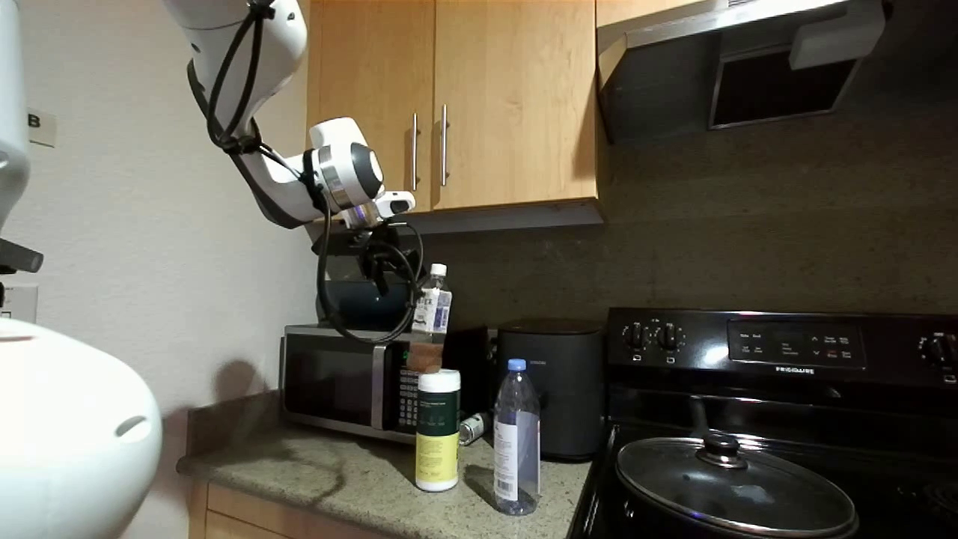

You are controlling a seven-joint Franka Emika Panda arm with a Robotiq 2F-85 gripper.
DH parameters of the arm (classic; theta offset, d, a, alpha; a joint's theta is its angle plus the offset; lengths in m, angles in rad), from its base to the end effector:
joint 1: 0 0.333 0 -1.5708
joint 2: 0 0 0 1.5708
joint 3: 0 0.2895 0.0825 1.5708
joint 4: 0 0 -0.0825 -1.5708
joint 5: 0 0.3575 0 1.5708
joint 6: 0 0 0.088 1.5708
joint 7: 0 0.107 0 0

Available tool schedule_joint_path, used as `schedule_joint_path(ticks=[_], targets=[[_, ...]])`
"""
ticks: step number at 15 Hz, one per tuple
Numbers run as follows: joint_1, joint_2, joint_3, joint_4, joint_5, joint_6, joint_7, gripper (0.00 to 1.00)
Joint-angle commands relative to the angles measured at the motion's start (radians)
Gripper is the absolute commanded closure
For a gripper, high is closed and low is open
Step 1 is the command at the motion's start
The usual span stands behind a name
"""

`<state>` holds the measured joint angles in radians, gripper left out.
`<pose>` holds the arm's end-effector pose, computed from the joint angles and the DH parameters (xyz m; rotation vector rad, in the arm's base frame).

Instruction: Remove the bottle from the top of the microwave and place it on top of the container on the left

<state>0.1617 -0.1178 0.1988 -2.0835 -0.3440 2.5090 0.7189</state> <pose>0.5036 0.1965 0.5209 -2.9725 0.1945 -0.9352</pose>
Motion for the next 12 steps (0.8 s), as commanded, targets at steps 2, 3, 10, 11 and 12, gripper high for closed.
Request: schedule_joint_path(ticks=[2,3,10,11,12], targets=[[-0.004,-0.026,0.010,-0.004,0.058,-0.023,-0.083,0.00],[-0.004,-0.027,0.011,-0.004,0.064,-0.023,-0.091,0.00],[-0.005,-0.028,0.010,-0.005,0.096,-0.036,-0.110,0.00],[-0.004,-0.027,0.008,-0.005,0.111,-0.042,-0.112,0.00],[-0.004,-0.026,0.007,-0.006,0.128,-0.055,-0.114,0.00]])
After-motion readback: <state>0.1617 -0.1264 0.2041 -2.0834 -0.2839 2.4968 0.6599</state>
